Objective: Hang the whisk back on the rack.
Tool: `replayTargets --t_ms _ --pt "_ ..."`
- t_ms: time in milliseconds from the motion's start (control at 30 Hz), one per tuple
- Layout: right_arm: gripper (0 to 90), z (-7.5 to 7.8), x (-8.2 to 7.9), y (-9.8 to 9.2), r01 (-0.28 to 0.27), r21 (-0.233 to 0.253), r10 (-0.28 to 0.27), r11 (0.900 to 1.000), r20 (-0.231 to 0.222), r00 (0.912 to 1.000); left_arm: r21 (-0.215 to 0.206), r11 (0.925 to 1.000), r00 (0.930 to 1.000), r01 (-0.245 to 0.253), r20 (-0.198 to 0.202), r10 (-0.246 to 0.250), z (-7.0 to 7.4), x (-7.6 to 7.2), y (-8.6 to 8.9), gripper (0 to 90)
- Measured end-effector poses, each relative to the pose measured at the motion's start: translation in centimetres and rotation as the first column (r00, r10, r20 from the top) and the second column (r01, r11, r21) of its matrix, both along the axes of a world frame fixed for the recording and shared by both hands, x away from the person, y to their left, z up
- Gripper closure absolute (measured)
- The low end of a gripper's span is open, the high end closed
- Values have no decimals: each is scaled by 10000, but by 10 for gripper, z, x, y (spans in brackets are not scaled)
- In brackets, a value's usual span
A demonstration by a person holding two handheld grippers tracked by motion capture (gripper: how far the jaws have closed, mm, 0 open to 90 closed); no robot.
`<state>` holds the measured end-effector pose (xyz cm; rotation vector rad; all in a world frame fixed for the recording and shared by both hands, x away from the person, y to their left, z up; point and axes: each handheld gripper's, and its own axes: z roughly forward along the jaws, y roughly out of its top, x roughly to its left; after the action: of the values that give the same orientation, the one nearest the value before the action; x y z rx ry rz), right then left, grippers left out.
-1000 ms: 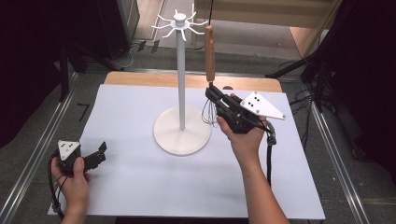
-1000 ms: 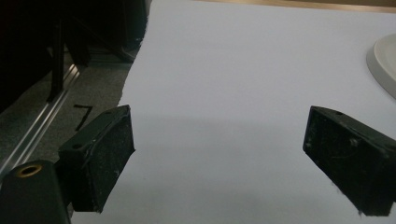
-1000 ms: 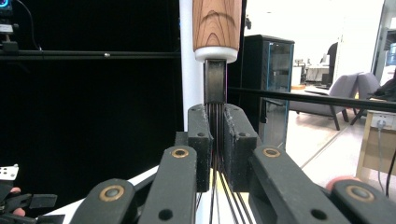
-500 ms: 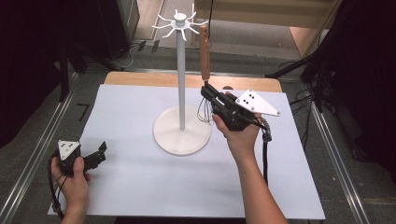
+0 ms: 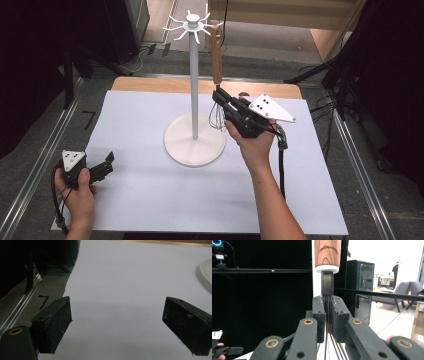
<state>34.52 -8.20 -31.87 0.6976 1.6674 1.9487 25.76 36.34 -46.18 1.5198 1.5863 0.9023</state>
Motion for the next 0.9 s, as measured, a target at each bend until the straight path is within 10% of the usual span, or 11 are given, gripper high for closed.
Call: replayTargets --t_ms 900 --pt "827 -8 7 4 51 -221 -55 9997 -181 9998 -11 10000 10000 -85 2 85 0 0 0 131"
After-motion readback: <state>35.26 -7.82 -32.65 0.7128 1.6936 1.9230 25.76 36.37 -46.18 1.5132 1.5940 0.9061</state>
